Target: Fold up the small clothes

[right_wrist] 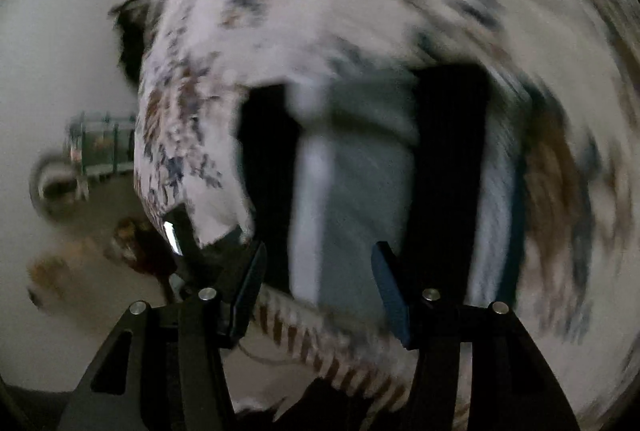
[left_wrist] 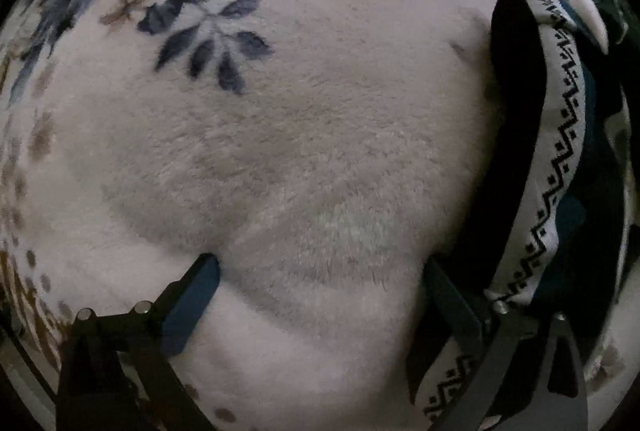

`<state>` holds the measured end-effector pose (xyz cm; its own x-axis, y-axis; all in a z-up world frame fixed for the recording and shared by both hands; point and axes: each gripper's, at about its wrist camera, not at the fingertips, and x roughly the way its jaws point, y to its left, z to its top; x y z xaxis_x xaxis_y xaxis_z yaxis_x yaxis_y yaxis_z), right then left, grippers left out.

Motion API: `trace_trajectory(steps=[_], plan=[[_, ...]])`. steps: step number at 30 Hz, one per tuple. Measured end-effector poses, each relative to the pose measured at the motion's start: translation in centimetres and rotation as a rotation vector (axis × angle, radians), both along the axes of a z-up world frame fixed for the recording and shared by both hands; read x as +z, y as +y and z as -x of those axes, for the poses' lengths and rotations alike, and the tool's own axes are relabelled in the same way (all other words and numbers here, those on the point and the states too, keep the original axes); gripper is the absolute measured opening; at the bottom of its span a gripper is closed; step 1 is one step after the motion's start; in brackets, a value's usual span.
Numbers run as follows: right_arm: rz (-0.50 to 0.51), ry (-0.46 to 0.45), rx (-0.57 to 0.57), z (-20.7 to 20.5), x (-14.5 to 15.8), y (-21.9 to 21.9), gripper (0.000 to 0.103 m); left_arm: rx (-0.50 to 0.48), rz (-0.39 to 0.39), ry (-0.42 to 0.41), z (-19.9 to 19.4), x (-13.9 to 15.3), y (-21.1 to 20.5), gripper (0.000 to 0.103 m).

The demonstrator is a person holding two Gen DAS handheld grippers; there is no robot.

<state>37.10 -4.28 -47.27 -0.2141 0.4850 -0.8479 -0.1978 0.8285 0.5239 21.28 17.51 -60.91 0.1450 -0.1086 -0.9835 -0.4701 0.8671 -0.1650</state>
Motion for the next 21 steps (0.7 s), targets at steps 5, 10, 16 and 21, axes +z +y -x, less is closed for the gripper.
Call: trace_trajectory(steps=[5,10,16,21], plan=[[-0.005,-0.108,0.18,-5.7,-0.8,11.1,0.057,0.002,0.042,0.022,0.0,0.2,0.9,0.103],[0.065,-0.166,0.413,-8.0,-4.2,20.4,0.057,0.052,0.045,-0.017,0.5,1.9,1.8,0.103],[0.242,-0.206,0.647,-6.8,-8.8,23.9,0.008,0.076,0.061,-0.056,0.4,3.1,3.1,0.103],[0.145,-0.078,0.248,-12.6,-8.4,19.3,0.006,0.035,0.079,-0.08,-1.8,3.1,2.6,0.103]])
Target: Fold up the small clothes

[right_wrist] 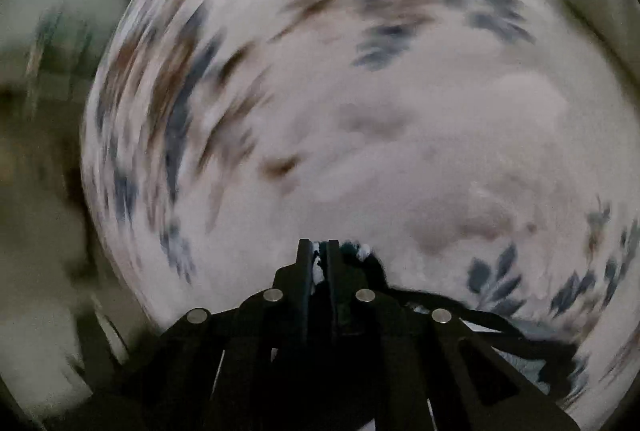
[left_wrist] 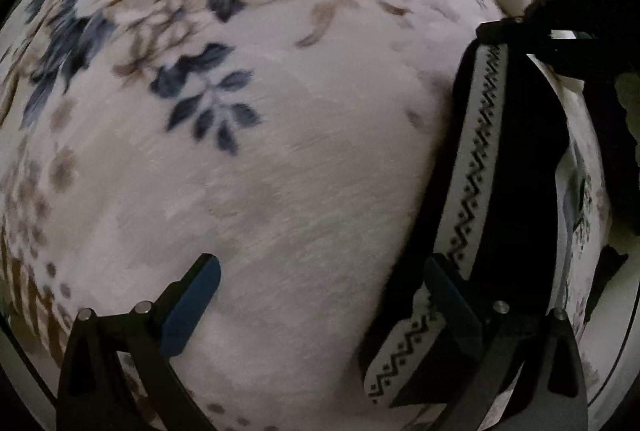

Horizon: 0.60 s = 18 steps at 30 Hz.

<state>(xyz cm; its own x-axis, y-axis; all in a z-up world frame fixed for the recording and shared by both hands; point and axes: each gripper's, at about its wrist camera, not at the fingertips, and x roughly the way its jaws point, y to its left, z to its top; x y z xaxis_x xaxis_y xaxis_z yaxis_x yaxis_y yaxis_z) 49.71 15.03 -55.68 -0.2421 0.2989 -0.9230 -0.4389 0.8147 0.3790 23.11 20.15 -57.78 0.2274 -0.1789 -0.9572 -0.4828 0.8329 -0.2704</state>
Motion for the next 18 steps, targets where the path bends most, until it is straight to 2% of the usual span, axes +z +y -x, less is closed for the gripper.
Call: trace_trajectory(steps=[2,4,8,9,10,11,13,14,16,18], plan=[[-0.021,0.065,-0.092,-1.3,-1.1,-1.5,0.006,0.002,0.011,-0.001,-0.4,0.2,0.3,0.103],[-0.049,0.108,-0.119,-1.7,-1.6,-2.3,0.006,0.007,0.02,-0.009,-2.2,0.9,-0.8,0.103],[-0.18,0.24,-0.192,-2.4,-0.4,-4.9,0.008,-0.006,0.04,-0.053,-5.0,2.6,-0.4,0.103],[-0.21,0.223,-0.22,-2.9,0.5,-6.3,0.009,-0.011,0.05,-0.069,-5.9,3.0,-0.2,0.103],[-0.22,0.202,-0.236,-3.2,1.4,-7.4,0.016,-0.016,0.059,-0.084,-6.7,3.2,-0.1,0.103],[-0.236,0.161,-0.274,-3.6,3.0,-10.1,0.033,-0.027,0.069,-0.102,-7.5,3.4,-0.4,0.103],[-0.246,0.114,-0.334,-3.7,4.7,-14.2,0.053,-0.055,0.089,-0.123,-9.8,3.7,-0.7,0.103],[-0.228,0.073,-0.386,-3.5,5.6,-17.6,0.053,-0.077,0.108,-0.129,-11.4,3.7,-1.4,0.103],[-0.194,0.045,-0.442,-2.8,5.9,-21.7,0.053,-0.114,0.135,-0.132,-14.3,3.1,-2.4,0.103],[-0.149,0.034,-0.516,-1.3,5.6,-26.7,0.053,-0.151,0.164,-0.124,-15.5,3.1,-2.6,0.103]])
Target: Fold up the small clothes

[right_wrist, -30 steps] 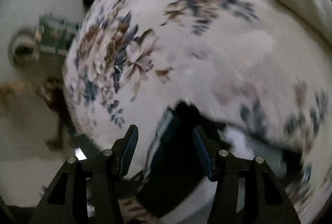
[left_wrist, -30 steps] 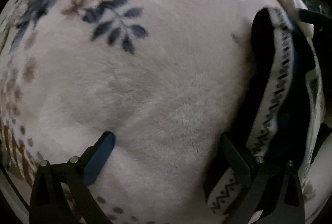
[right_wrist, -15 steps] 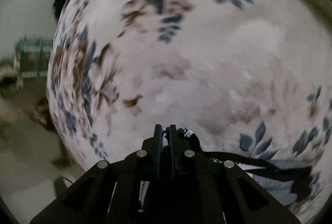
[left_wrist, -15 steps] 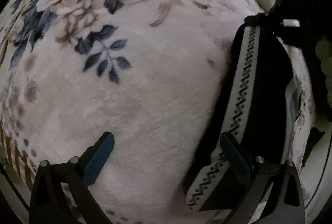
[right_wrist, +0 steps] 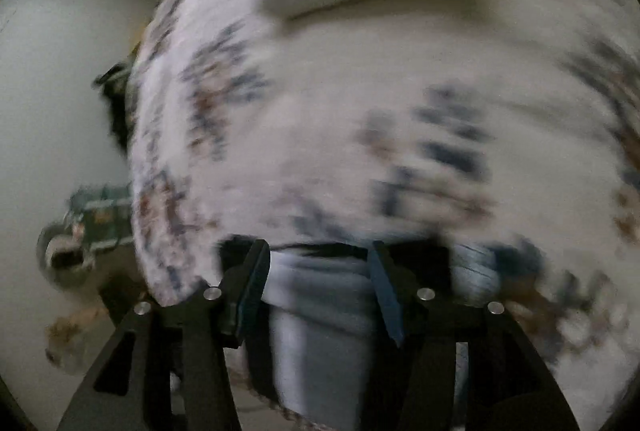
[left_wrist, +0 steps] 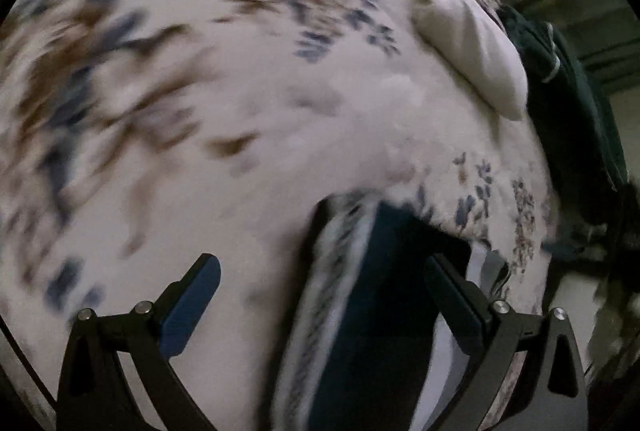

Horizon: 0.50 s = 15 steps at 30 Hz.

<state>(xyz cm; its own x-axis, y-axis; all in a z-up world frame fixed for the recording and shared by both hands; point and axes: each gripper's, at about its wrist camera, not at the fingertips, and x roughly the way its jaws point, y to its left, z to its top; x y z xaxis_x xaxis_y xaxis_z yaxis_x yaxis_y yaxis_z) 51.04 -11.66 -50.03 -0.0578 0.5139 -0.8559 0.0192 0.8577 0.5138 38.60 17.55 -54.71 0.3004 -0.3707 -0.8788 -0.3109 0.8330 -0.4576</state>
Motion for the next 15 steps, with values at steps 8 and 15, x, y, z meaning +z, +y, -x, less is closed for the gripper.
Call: trace_trajectory(steps=[8,15], plan=[[-0.015,0.079,-0.168,4.9,-6.6,-10.0,0.053,-0.062,0.029,-0.025,-2.7,-0.4,-2.6,0.027],[-0.112,0.007,-0.188,5.5,-9.9,-9.1,0.009,0.033,0.062,-0.004,-2.5,-0.9,-1.0,0.02]])
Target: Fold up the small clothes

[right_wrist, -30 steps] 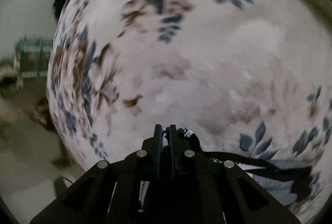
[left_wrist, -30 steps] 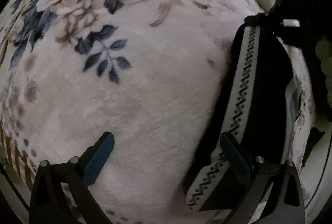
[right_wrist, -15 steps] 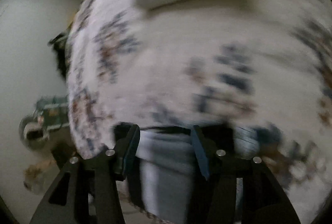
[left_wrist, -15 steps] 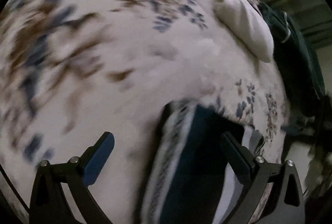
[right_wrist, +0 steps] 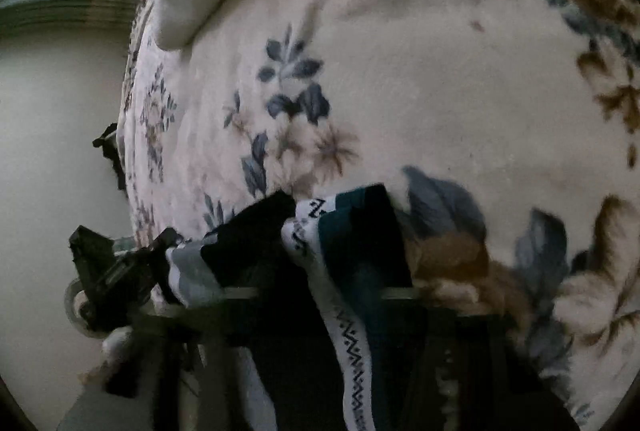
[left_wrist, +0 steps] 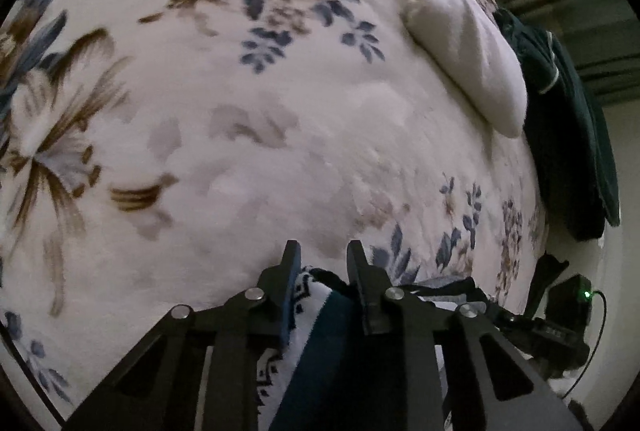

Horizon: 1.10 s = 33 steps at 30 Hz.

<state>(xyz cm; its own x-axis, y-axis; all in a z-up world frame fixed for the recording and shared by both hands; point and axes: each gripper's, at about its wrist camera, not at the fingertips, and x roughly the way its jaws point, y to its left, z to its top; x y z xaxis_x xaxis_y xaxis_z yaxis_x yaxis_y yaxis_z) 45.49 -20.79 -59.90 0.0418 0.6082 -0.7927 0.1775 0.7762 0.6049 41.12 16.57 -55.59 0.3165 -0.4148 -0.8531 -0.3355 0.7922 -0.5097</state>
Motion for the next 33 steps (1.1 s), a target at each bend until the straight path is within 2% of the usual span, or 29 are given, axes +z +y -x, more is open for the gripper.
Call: trace_trajectory(steps=[5,10,13,15,16,17,18,19,22,25,28,31,33], plan=[[0.07,-0.093,-0.078,-0.3,2.4,-0.6,0.007,-0.005,-0.021,0.002,-0.8,0.0,0.0,0.017],[0.128,-0.041,-0.065,-1.5,0.8,-0.4,0.007,0.019,0.042,0.056,-1.3,-1.1,1.0,0.021],[0.105,0.03,-0.038,-1.7,0.3,-0.4,0.012,0.017,0.065,0.046,0.1,0.4,1.7,0.023],[0.079,0.064,-0.021,-1.1,1.2,-0.8,0.023,0.022,0.06,0.01,2.2,2.2,2.4,0.039],[0.068,0.072,-0.008,-0.1,2.0,-1.5,0.036,0.024,0.057,0.003,3.3,2.8,2.7,0.045],[0.07,0.08,0.003,0.9,2.5,-1.8,0.044,0.031,0.056,0.0,4.9,3.6,3.2,0.055],[0.068,0.089,0.012,2.0,2.9,-2.1,0.045,0.04,0.064,-0.005,6.2,4.1,3.5,0.061],[0.064,0.101,0.019,3.1,3.0,-2.4,0.045,0.05,0.078,-0.006,7.6,4.4,3.8,0.061],[0.088,0.189,0.04,7.8,2.2,-3.6,0.045,0.078,0.115,0.028,12.1,4.5,4.3,0.061],[0.095,0.269,0.021,12.0,0.2,-4.3,0.045,0.083,0.121,0.107,16.3,3.0,3.6,0.061],[0.028,0.345,-0.036,15.2,-2.2,-4.4,0.045,0.073,0.177,0.156,18.5,1.0,2.0,0.061],[-0.025,0.352,-0.075,16.7,-3.0,-3.9,0.045,0.058,0.203,0.139,19.7,-0.1,0.1,0.059],[-0.032,0.321,-0.097,17.4,-2.5,-3.7,0.029,0.043,0.176,0.103,20.2,0.5,-0.9,0.025]])
